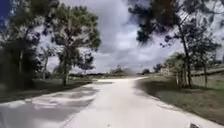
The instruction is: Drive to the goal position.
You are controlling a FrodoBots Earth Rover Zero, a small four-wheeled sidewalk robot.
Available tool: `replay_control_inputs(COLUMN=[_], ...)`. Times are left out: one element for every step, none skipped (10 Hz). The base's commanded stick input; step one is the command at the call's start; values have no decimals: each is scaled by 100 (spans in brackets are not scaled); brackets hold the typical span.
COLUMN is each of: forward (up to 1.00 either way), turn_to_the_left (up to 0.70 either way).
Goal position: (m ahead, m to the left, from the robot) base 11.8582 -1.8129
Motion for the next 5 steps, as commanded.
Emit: replay_control_inputs(forward=[69, 69, 69, 69, 69], turn_to_the_left=[1, 1, -4, -14, -11])
